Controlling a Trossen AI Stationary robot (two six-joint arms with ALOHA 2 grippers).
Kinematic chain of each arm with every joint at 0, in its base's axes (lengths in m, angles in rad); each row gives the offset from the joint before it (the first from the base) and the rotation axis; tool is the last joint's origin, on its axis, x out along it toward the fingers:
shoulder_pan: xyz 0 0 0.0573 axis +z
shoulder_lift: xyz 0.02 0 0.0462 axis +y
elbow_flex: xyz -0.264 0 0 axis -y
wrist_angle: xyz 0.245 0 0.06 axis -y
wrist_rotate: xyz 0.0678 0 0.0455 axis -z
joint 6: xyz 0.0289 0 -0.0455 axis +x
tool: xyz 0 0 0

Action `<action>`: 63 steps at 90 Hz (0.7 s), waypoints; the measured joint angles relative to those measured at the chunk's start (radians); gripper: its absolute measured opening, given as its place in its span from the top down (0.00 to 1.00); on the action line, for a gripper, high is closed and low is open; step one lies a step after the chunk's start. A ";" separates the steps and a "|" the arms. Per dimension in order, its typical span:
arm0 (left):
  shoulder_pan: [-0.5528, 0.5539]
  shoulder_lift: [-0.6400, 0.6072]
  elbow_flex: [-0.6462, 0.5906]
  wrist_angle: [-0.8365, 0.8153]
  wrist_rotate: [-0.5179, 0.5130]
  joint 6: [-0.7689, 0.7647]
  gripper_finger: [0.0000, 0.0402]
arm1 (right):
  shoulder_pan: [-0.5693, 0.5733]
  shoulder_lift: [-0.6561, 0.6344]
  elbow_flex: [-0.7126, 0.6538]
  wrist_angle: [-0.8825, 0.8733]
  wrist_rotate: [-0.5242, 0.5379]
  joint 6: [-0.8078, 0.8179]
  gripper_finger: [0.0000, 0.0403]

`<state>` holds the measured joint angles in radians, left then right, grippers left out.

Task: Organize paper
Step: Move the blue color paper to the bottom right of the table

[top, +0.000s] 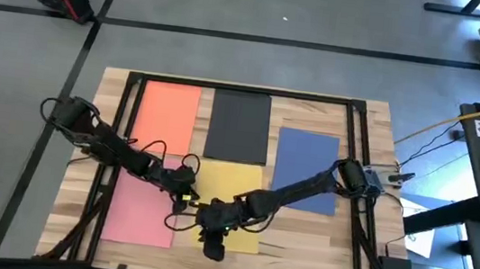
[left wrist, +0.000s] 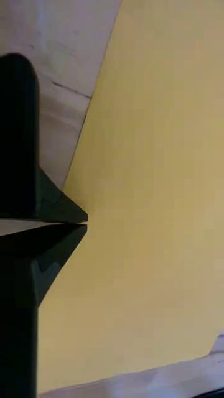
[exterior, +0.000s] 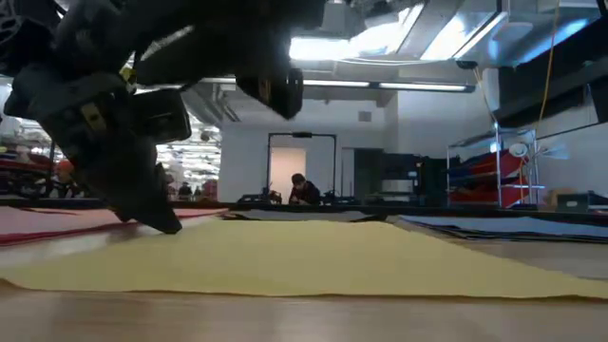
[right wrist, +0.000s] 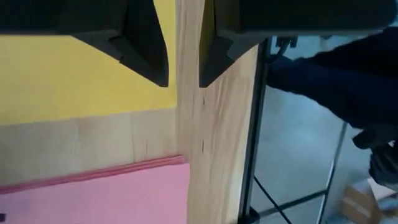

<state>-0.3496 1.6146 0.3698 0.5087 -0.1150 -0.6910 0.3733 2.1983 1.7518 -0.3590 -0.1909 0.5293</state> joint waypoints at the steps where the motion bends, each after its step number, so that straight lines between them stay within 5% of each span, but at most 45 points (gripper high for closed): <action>1: -0.002 -0.005 0.001 -0.002 0.000 -0.002 1.00 | 0.000 0.000 0.008 -0.015 -0.004 -0.003 0.81; 18: -0.031 -0.092 0.029 -0.027 0.019 -0.018 1.00 | 0.013 -0.002 0.145 -0.325 0.015 -0.099 0.83; 37: -0.017 -0.200 0.034 -0.012 0.013 -0.036 1.00 | 0.013 -0.006 0.165 -0.640 0.131 -0.160 0.97; 63: 0.035 -0.348 0.035 -0.003 0.097 -0.047 1.00 | -0.008 -0.169 -0.042 -0.668 0.219 0.085 1.00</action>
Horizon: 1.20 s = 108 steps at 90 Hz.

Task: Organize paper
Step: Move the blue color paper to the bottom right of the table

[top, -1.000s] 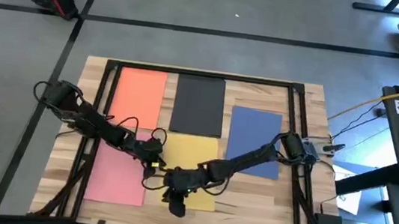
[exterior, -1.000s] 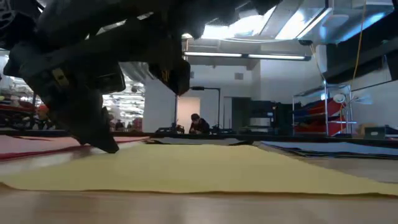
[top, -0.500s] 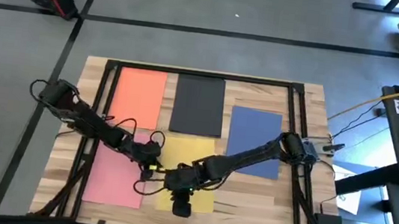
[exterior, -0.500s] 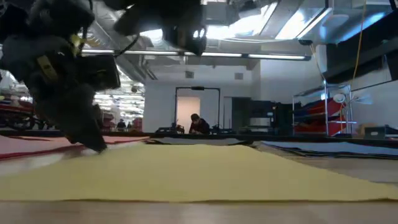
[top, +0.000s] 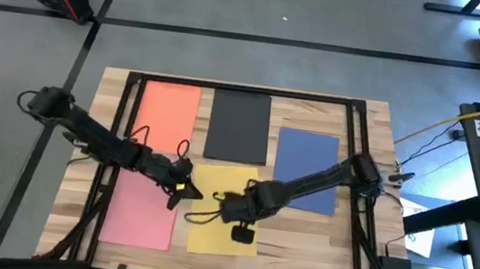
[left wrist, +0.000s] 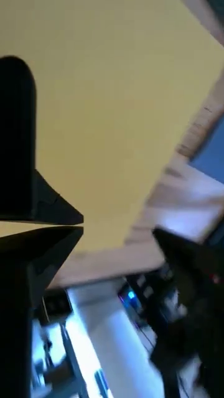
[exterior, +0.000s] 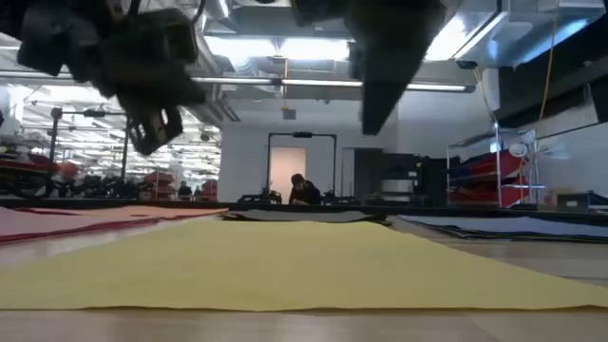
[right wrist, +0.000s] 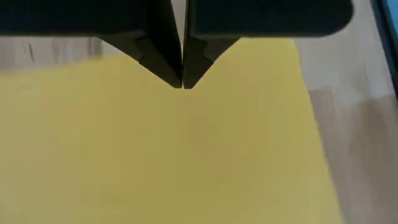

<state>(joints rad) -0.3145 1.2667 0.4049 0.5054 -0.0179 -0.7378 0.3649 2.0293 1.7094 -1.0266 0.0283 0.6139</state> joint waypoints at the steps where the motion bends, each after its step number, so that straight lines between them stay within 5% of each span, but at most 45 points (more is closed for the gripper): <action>1: 0.002 -0.006 0.000 0.000 0.002 -0.003 1.00 | 0.000 -0.012 -0.011 0.002 0.004 0.021 1.00; 30: 0.051 -0.153 0.001 0.006 0.017 -0.062 1.00 | 0.043 -0.281 -0.360 0.001 0.239 0.772 1.00; 41: 0.072 -0.172 0.000 0.008 0.003 -0.133 1.00 | 0.070 -0.289 -0.466 -0.026 0.174 1.040 1.00; 49: 0.086 -0.181 -0.005 0.005 -0.023 -0.184 1.00 | 0.068 -0.289 -0.513 -0.022 0.086 1.064 1.00; 88: 0.170 -0.181 -0.005 0.004 -0.057 -0.222 1.00 | -0.009 -0.295 -0.785 0.206 0.096 1.107 1.00; 108: 0.217 -0.181 -0.005 0.003 -0.057 -0.224 1.00 | -0.103 -0.292 -0.808 0.185 0.151 0.902 1.00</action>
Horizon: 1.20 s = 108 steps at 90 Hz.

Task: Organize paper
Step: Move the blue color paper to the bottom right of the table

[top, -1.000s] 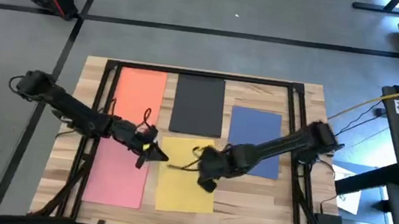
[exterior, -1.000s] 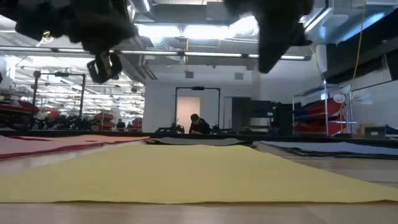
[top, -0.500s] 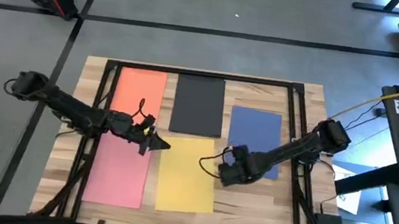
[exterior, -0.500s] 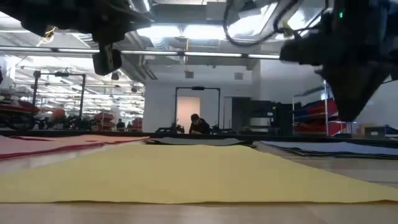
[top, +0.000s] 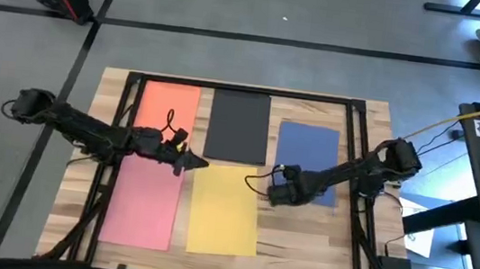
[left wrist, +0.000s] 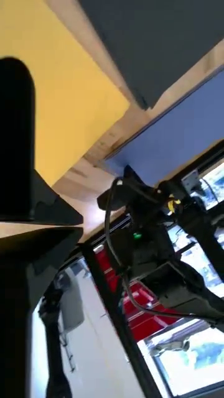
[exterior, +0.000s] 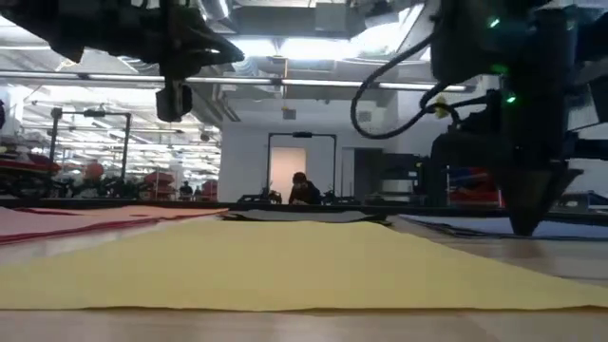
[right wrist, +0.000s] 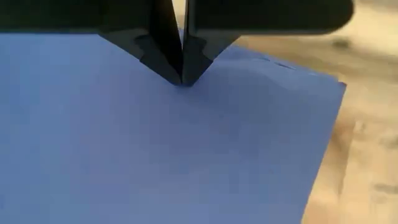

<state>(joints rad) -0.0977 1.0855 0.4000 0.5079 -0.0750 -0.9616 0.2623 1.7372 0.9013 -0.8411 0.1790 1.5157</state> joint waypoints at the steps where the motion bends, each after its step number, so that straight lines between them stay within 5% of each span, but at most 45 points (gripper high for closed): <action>1: 0.002 0.000 0.000 0.000 0.000 0.000 1.00 | -0.006 0.000 0.000 -0.003 0.005 -0.010 1.00; 25: 0.032 0.000 0.000 0.001 0.000 0.026 1.00 | -0.105 -0.019 -0.008 -0.070 0.099 -0.235 1.00; 54: 0.033 -0.001 0.000 0.004 0.006 0.007 1.00 | -0.119 -0.290 -0.069 -0.134 0.188 -0.184 1.00; 82: 0.059 -0.001 -0.001 0.001 0.009 0.007 1.00 | -0.207 -0.358 -0.268 0.186 0.243 -0.262 1.00; 108: 0.094 -0.001 -0.001 -0.001 0.008 0.019 1.00 | -0.224 -0.362 -0.389 0.158 0.209 -0.053 1.00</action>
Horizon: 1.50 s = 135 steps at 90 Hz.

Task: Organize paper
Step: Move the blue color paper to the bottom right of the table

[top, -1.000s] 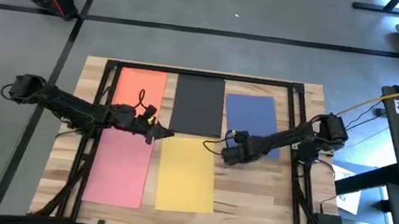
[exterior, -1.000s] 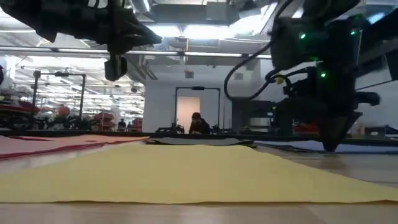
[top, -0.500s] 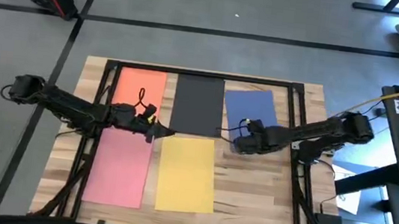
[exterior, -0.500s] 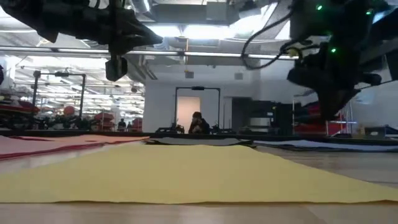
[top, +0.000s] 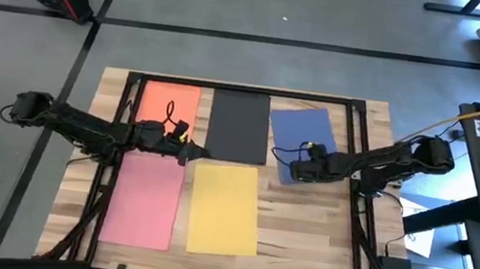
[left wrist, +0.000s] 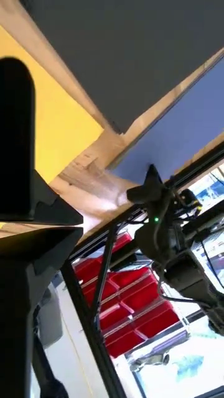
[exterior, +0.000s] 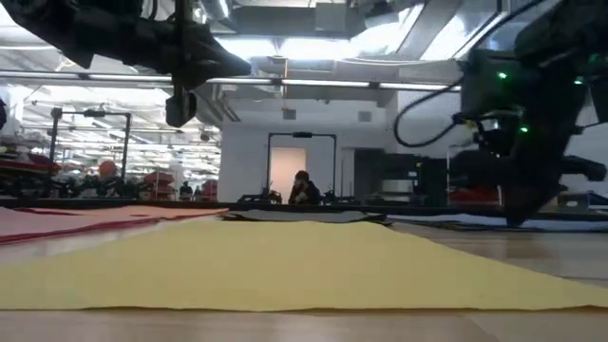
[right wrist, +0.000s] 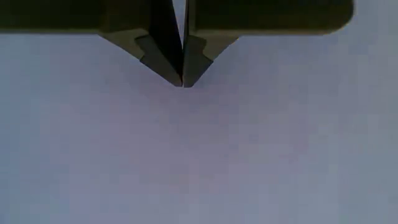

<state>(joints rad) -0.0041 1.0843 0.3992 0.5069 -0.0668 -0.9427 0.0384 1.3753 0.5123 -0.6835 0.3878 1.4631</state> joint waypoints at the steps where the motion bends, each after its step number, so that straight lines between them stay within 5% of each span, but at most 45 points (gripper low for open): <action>1: 0.000 0.000 0.000 0.000 0.000 0.000 1.00 | 0.001 0.000 -0.004 0.000 -0.001 0.008 1.00; 36: 0.025 0.000 0.000 -0.004 0.000 0.011 1.00 | 0.000 -0.009 -0.012 0.007 -0.026 0.238 1.00; 75: 0.026 0.000 0.000 -0.005 0.000 0.050 1.00 | -0.015 -0.029 0.181 -0.054 0.050 -0.457 1.00; 135: 0.026 0.000 0.000 -0.037 0.000 0.042 1.00 | -0.139 -0.032 -0.002 -0.028 -0.085 -0.395 1.00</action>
<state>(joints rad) 0.0216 1.0847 0.3996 0.4700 -0.0666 -0.9010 -0.1005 1.3430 0.5102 -0.7112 0.3023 1.0683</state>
